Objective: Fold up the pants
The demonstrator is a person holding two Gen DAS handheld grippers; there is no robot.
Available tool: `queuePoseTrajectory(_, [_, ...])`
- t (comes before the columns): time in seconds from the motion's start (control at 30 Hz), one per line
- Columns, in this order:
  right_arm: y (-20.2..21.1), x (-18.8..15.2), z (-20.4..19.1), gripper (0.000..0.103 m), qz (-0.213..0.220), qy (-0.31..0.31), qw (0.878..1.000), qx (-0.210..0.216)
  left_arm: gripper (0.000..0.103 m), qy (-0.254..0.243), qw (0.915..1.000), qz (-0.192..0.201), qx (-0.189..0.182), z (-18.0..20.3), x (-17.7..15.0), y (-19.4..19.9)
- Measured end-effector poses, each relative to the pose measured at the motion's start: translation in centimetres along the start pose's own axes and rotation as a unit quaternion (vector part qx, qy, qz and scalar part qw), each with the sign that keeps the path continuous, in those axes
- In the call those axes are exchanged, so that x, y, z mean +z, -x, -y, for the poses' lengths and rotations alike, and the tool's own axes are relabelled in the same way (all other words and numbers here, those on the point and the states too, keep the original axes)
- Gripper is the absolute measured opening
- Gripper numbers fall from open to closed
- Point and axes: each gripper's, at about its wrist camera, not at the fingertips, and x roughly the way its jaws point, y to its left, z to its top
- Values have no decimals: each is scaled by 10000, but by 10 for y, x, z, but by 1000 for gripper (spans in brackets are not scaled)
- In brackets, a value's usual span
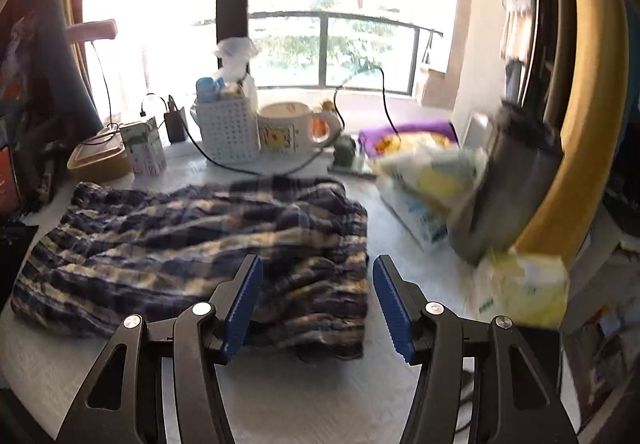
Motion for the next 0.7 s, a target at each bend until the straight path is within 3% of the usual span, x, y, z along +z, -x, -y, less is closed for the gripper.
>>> queuePoseTrajectory(0.1, [-11,6,-12,60,-53,47,9993,377,35,-178,9997,8,-172,12,11,-13])
queuePoseTrajectory(0.27, [-60,-2,-45,61,-499,298,9967,565,35,-361,9985,-17,-415,22,28,-40])
queuePoseTrajectory(0.57, [-124,-6,-60,61,-1106,40,9926,495,35,-745,9968,23,-305,17,58,-80])
queuePoseTrajectory(0.63, [-130,-5,-62,66,-1156,19,9922,477,35,-780,9964,-41,-322,13,65,-92])
queuePoseTrajectory(0.7, [-133,-4,-64,67,-1158,13,9922,466,35,-788,9966,-210,-90,6,68,-108])
